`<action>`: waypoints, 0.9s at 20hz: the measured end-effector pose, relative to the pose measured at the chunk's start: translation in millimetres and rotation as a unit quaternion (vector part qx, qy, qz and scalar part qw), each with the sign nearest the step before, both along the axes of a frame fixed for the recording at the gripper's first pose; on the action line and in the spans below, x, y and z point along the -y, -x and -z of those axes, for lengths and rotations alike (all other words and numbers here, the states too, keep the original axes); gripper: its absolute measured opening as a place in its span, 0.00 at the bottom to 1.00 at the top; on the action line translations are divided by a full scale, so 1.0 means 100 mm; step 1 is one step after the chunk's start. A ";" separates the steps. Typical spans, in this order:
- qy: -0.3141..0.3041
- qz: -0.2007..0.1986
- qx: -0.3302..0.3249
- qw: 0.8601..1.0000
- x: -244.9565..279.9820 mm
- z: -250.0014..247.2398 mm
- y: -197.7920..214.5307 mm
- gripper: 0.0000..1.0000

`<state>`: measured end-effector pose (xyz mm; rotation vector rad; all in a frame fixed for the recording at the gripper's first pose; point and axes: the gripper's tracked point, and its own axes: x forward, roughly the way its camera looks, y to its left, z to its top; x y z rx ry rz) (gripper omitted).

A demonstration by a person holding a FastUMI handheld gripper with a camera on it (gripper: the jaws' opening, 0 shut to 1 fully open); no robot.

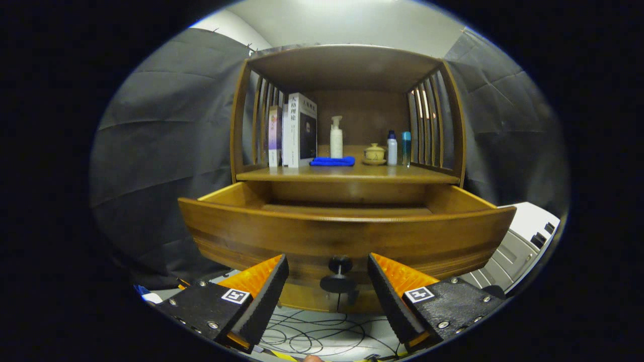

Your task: Pull open the drawer, take out the items inside it, and place them on the countertop above the cabinet.

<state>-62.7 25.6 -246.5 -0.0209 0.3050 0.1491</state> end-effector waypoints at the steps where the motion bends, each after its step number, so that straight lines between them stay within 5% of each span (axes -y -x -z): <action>1: 0.003 0.000 0.011 1.000 0.00 -0.12 -0.02 0.96; 11: 0.064 0.022 -0.008 0.998 -0.05 -0.89 -0.69 0.96; 18: 0.075 0.066 -0.167 0.981 0.09 -0.46 -1.07 0.95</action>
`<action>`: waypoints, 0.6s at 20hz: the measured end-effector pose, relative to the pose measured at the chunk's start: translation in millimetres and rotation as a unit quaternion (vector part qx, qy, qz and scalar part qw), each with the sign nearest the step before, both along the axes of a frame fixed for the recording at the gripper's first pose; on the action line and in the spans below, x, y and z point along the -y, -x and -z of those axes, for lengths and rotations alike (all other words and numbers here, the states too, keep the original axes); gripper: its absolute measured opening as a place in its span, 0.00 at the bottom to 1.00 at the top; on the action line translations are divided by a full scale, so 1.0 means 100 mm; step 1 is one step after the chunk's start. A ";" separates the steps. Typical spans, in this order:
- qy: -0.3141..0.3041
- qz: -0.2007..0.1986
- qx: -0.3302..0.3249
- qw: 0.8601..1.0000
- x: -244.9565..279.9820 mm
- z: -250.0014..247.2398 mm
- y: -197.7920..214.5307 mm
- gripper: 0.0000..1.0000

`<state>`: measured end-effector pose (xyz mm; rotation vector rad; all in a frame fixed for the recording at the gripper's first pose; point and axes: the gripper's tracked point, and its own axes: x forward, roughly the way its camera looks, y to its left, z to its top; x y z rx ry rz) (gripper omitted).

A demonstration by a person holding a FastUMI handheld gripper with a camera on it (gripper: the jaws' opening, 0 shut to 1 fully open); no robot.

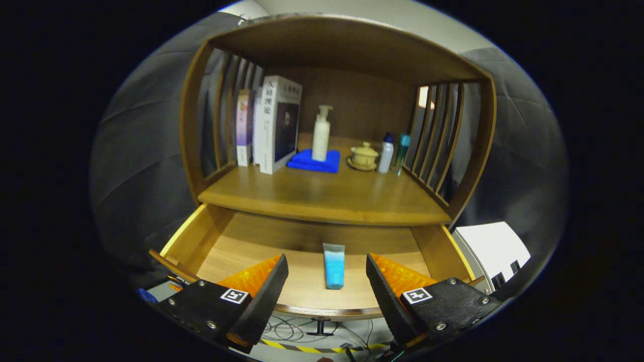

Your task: Pull open the drawer, take out the items inside it, and place them on the countertop above the cabinet.

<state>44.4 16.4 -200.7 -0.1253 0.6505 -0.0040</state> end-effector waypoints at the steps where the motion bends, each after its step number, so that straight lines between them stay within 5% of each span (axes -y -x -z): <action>1: -0.011 0.015 -0.020 1.000 0.04 0.09 -0.04 0.95; 7: -0.076 0.093 -0.119 0.986 0.25 0.61 -0.31 0.95; 12: -0.067 0.096 -0.196 0.974 0.28 1.00 -0.45 0.95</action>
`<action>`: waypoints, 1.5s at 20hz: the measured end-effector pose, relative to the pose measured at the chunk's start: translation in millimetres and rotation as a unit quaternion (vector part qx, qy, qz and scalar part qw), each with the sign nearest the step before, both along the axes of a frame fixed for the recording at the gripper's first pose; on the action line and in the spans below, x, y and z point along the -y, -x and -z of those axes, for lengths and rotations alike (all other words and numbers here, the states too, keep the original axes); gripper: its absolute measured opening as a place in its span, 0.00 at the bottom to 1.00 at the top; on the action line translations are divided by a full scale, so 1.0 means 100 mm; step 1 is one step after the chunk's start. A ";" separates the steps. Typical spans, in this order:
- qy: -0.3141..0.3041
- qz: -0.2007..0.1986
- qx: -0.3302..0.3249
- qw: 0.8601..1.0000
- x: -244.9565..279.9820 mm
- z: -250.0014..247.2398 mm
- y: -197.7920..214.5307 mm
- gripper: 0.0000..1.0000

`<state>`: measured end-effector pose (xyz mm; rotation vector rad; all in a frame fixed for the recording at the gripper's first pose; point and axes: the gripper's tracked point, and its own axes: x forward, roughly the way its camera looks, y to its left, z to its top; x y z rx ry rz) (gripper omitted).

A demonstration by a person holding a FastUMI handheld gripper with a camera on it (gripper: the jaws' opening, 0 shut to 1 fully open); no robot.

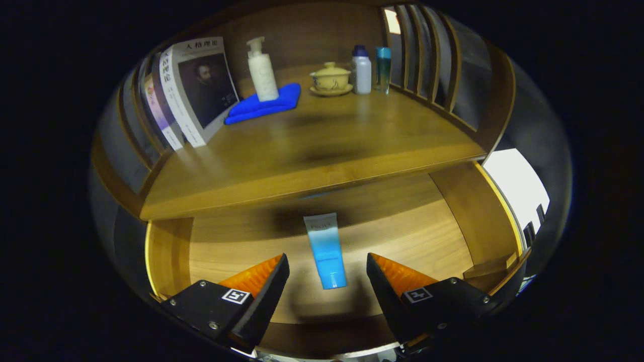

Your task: Pull open the drawer, take out the items inside it, and place them on the countertop above the cabinet.

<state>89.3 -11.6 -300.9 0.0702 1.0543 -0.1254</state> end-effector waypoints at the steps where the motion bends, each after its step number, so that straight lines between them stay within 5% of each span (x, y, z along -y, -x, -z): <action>1: 0.011 -0.010 -0.021 1.000 0.01 0.08 -0.01 0.95; 9: 0.053 -0.054 -0.099 0.992 -0.07 0.42 -0.04 0.92; 17: 0.084 -0.054 -0.131 0.986 0.02 0.59 -0.04 0.70; 30: 0.084 -0.050 -0.090 0.991 -0.08 0.54 -0.06 0.36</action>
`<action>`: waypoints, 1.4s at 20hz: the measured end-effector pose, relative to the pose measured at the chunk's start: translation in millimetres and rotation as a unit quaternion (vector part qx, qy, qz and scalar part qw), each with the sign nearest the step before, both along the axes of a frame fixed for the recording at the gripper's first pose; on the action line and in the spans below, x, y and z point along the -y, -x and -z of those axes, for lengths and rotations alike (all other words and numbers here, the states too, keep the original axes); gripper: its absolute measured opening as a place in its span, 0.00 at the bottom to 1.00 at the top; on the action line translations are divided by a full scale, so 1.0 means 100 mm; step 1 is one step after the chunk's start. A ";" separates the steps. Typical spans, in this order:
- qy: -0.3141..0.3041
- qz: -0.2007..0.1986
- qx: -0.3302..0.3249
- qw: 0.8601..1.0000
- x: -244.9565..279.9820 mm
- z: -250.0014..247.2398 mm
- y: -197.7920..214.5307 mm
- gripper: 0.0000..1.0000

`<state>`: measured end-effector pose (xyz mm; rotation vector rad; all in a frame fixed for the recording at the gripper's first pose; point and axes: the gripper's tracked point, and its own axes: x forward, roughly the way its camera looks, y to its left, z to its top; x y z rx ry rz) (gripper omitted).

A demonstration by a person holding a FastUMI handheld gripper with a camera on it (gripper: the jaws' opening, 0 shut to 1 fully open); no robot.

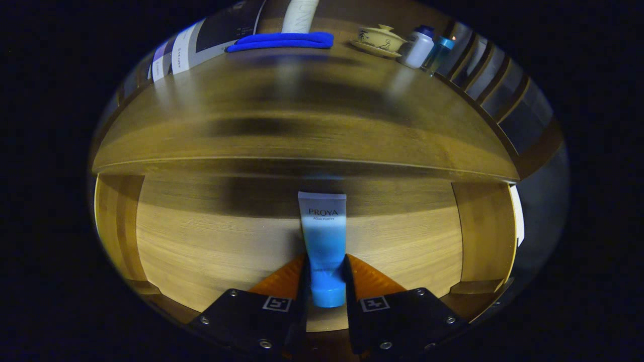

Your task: Pull open the drawer, take out the items inside it, and place them on the countertop above the cabinet.

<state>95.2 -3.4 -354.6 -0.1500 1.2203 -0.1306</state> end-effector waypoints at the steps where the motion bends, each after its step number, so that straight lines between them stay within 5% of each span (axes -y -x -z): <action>1: -0.002 0.003 0.005 1.000 -0.01 -0.02 0.01 0.34; 19: 0.085 -0.023 0.119 0.989 0.03 -1.20 0.33 0.33; 28: 0.084 -0.015 0.182 0.980 0.14 -1.61 -0.11 0.33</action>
